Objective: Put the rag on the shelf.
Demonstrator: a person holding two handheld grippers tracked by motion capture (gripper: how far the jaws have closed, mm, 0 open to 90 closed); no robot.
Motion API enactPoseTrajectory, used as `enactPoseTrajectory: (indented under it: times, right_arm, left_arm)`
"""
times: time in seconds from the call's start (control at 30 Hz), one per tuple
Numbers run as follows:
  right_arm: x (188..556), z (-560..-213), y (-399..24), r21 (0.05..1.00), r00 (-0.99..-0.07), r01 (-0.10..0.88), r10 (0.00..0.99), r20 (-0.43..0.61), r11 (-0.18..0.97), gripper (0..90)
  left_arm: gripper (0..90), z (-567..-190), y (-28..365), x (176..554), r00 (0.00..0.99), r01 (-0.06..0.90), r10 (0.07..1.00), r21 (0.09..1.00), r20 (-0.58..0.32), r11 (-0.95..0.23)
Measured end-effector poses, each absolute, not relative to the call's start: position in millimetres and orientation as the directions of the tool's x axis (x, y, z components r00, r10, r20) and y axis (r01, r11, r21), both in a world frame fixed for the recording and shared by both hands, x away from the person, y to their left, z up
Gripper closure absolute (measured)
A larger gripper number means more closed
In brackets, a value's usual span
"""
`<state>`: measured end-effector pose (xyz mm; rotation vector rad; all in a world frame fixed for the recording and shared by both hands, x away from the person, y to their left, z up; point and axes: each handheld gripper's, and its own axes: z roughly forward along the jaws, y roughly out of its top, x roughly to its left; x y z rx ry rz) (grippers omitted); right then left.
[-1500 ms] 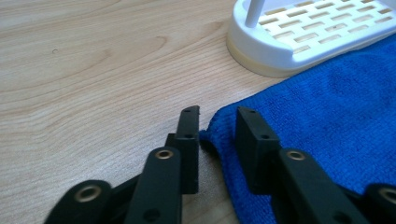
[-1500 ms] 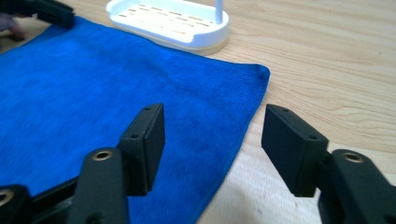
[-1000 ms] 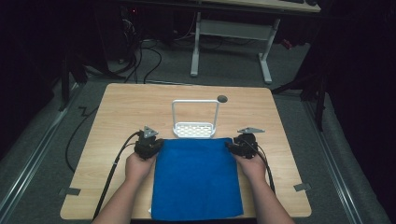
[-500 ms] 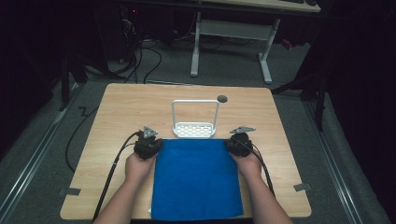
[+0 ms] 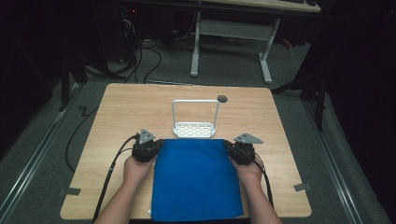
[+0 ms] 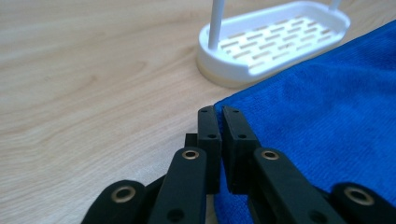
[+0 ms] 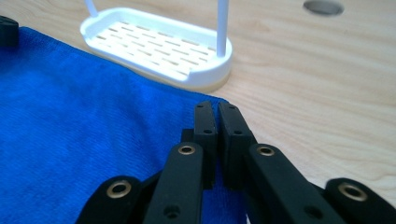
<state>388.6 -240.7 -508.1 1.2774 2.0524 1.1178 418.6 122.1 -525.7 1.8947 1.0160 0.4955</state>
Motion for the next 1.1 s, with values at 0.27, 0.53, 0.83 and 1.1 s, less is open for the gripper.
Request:
enactPoseTrajectory:
  times: [0.27, 0.53, 0.83, 1.1]
  right_arm:
    - [371.9, -488.0, -243.7, 0.886, -0.47, 0.414, 0.883, 0.011, 0.209, 87.4]
    - [363.0, -471.0, -247.3, 0.922, -0.473, 0.354, 0.881, 0.031, 0.158, 87.4]
    - [350.9, -446.8, -248.4, 0.953, -0.487, 0.277, 0.873, 0.027, 0.125, 87.4]
    - [334.9, -421.5, -249.3, 0.977, -0.499, 0.195, 0.866, 0.025, 0.084, 87.4]
  left_arm:
    - [86.6, -513.2, 128.8, 405.5, 0.563, 0.421, 0.823, 0.885, -0.08, -0.202]
    - [86.5, -491.1, 134.9, 393.0, 0.558, 0.357, 0.822, 0.927, -0.114, -0.114]
    - [87.0, -465.0, 135.4, 380.6, 0.587, 0.274, 0.804, 0.958, -0.095, -0.087]
    - [87.0, -437.5, 130.3, 362.1, 0.613, 0.161, 0.788, 0.985, -0.054, -0.058]
